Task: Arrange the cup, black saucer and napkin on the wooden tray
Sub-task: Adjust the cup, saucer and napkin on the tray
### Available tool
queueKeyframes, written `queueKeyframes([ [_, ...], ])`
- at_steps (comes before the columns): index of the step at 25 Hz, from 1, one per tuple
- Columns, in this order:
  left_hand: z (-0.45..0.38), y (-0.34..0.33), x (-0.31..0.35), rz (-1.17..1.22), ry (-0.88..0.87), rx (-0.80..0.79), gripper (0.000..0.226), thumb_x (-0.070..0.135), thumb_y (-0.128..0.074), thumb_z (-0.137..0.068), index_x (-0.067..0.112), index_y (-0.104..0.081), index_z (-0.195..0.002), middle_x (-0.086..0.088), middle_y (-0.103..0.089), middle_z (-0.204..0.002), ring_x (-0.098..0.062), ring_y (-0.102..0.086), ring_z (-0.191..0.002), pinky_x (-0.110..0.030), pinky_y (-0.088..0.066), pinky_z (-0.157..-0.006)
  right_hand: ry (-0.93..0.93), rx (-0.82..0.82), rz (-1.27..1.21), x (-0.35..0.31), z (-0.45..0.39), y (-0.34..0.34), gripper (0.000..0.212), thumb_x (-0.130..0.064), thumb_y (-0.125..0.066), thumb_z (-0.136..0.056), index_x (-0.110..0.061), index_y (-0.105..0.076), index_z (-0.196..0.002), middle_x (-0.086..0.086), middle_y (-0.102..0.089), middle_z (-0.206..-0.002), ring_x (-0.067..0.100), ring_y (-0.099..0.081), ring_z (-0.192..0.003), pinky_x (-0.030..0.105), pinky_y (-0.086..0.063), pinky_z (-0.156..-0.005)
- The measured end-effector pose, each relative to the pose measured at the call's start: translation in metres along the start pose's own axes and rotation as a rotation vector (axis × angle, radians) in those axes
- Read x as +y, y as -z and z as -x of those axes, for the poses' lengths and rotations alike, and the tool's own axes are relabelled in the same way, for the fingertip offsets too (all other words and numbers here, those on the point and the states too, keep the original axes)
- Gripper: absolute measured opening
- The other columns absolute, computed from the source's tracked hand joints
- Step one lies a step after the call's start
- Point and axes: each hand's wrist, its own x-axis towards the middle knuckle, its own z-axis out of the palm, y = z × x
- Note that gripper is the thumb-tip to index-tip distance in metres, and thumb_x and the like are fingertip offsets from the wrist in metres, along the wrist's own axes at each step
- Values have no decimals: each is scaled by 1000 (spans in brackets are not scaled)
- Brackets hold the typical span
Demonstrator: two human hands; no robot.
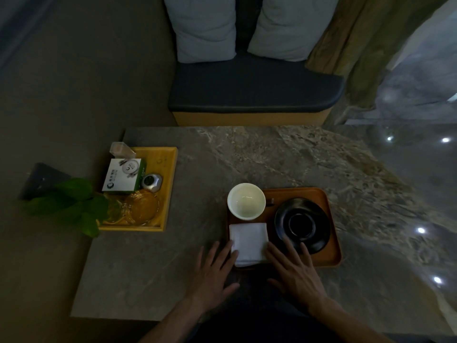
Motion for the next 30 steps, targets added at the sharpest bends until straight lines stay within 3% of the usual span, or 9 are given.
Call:
queueKeyframes([
  [2, 3, -5, 0, 28, -1, -21, 82, 69, -31, -87, 37, 8, -151, 9, 21, -160, -27, 14, -148, -57, 11, -113, -14, -18, 21, 0, 5, -3, 75, -65, -52, -77, -30, -42, -142, -3, -40, -149, 33, -21, -144, 57, 3, -109],
  [5, 3, -6, 0, 40, 3, -15, 82, 68, -34, -87, 40, 11, -149, 13, 26, -157, -25, 16, -148, -54, 14, -112, -23, -34, 32, 0, 8, -5, 71, -63, -50, -80, -31, -41, -143, -5, -43, -149, 33, -27, -140, 58, 3, -110],
  [9, 2, -5, -4, 59, -14, -34, 86, 68, -39, -84, 43, 12, -148, 17, 29, -154, -24, 15, -147, -55, 12, -113, -50, -49, 47, -3, 9, -6, 67, -63, -35, -82, -32, -44, -141, -5, -44, -147, 31, -19, -143, 58, 0, -110],
  [14, 2, -7, 1, 84, 4, -52, 90, 68, -44, -83, 43, 15, -147, 17, 31, -153, -23, 19, -146, -54, 15, -111, -66, -10, 45, -5, 13, -7, 68, -63, -42, -83, -32, -38, -144, -6, -33, -151, 30, 2, -144, 58, 7, -109],
  [19, 5, -8, 2, 70, 8, -46, 92, 68, -42, -83, 40, 17, -147, 16, 29, -155, -25, 17, -147, -55, 14, -112, -90, -44, 17, -11, 12, -1, 79, -63, -69, -71, -30, -47, -140, -4, -46, -147, 37, -28, -140, 58, 6, -108],
  [22, 6, -10, 3, 74, 11, -55, 94, 70, -43, -81, 40, 17, -147, 17, 32, -153, -25, 19, -146, -54, 17, -110, -86, -18, 41, -12, 12, -1, 79, -62, -60, -80, -32, -31, -147, -6, -27, -155, 37, -13, -143, 58, 15, -107],
  [25, 6, -13, 5, 91, 18, -68, 96, 71, -44, -80, 40, 16, -147, 18, 31, -153, -25, 20, -146, -54, 17, -109, -109, -68, 29, -14, 11, 1, 80, -63, -60, -79, -32, -31, -147, -5, -29, -155, 37, -12, -143, 59, 18, -106],
  [27, 6, -15, 6, 91, 27, -73, 97, 71, -46, -79, 40, 17, -147, 18, 29, -155, -25, 20, -145, -53, 18, -109, -106, -60, 28, -13, 10, -4, 81, -65, -48, -85, -36, -13, -151, -8, -6, -158, 36, 11, -144, 60, 26, -103],
  [30, 5, -16, 6, 91, 29, -81, 97, 69, -47, -80, 40, 16, -147, 17, 26, -157, -25, 20, -146, -55, 16, -110, -122, -58, 10, -12, 8, -11, 82, -66, -42, -87, -37, 1, -150, -11, 9, -157, 33, 28, -140, 60, 32, -102],
])
